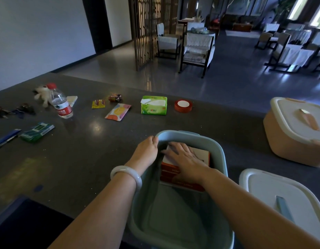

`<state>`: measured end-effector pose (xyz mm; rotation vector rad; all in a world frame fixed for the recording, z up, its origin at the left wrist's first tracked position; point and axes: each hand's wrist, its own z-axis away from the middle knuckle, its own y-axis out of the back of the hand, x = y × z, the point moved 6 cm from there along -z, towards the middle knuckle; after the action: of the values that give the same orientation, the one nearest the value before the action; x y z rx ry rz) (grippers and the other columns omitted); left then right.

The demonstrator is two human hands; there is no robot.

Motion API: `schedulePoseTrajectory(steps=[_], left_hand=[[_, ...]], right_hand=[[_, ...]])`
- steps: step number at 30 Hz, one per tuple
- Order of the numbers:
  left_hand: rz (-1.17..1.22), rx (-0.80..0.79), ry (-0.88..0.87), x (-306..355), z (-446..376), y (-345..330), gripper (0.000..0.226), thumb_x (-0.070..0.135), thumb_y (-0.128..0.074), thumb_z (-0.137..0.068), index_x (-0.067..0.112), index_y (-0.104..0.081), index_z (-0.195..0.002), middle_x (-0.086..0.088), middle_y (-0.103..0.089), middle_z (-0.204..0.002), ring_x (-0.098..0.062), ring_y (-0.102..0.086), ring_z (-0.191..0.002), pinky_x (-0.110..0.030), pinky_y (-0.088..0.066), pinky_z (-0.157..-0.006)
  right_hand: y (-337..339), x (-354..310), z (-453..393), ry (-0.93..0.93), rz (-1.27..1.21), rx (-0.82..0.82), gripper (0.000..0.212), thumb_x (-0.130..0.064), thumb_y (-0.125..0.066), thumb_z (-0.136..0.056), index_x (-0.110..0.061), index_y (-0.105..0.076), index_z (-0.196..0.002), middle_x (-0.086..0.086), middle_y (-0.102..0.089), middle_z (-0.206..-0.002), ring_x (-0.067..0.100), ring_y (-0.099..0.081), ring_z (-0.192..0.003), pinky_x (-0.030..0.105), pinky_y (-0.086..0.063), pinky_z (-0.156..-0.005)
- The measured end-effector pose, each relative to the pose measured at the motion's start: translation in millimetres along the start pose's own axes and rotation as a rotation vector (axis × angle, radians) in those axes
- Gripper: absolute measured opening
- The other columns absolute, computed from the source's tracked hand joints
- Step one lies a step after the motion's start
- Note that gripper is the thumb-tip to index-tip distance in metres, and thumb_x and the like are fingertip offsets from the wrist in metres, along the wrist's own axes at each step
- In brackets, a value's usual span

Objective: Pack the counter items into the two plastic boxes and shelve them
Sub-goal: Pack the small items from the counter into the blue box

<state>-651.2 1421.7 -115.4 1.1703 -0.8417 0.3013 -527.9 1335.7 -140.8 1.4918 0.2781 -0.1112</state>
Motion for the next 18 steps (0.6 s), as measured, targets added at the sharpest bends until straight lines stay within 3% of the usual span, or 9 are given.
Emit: schedulePoseTrajectory(steps=[6,13,16,18], left_hand=[[-0.002,-0.006,-0.003,-0.5,0.3,0.6,0.038,0.040,-0.026,-0.104,0.014,-0.054,-0.109,0.001,-0.053,-0.085,-0.012,-0.053,-0.078,-0.029,-0.038,-0.069],[-0.017,0.016,-0.003,-0.3,0.2,0.4,0.043,0.041,-0.026,-0.104,0.012,-0.054,-0.118,0.001,-0.053,-0.091,-0.012,-0.054,-0.082,-0.027,-0.037,-0.068],[-0.041,0.034,-0.019,-0.5,-0.6,-0.1,0.044,0.039,-0.026,-0.105,0.008,-0.054,-0.117,-0.010,-0.058,-0.104,-0.027,-0.057,-0.103,-0.030,-0.035,-0.076],[-0.051,0.038,-0.022,-1.5,-0.7,-0.6,0.044,0.038,-0.026,-0.105,0.007,-0.054,-0.117,-0.014,-0.059,-0.110,-0.028,-0.056,-0.106,-0.031,-0.034,-0.077]], right_hand=[[0.0,2.4,3.3,-0.017,-0.027,-0.023,0.088,-0.047,-0.072,-0.074,-0.053,-0.015,-0.140,-0.014,-0.002,-0.155,0.019,0.002,-0.145,0.049,-0.009,-0.116],[-0.8,1.5,4.9,-0.005,0.001,0.014,0.097,-0.048,-0.074,-0.071,-0.049,-0.009,-0.143,-0.014,-0.004,-0.153,0.017,0.000,-0.144,0.046,-0.008,-0.117],[-1.5,3.6,4.9,-0.010,-0.017,0.019,0.098,-0.049,-0.072,-0.073,-0.047,-0.006,-0.145,-0.014,-0.004,-0.155,0.015,0.000,-0.145,0.044,-0.008,-0.118],[-2.1,5.2,4.8,-0.016,-0.022,0.018,0.101,-0.049,-0.072,-0.074,-0.044,-0.003,-0.147,-0.015,-0.002,-0.156,0.012,0.002,-0.146,0.039,-0.002,-0.117]])
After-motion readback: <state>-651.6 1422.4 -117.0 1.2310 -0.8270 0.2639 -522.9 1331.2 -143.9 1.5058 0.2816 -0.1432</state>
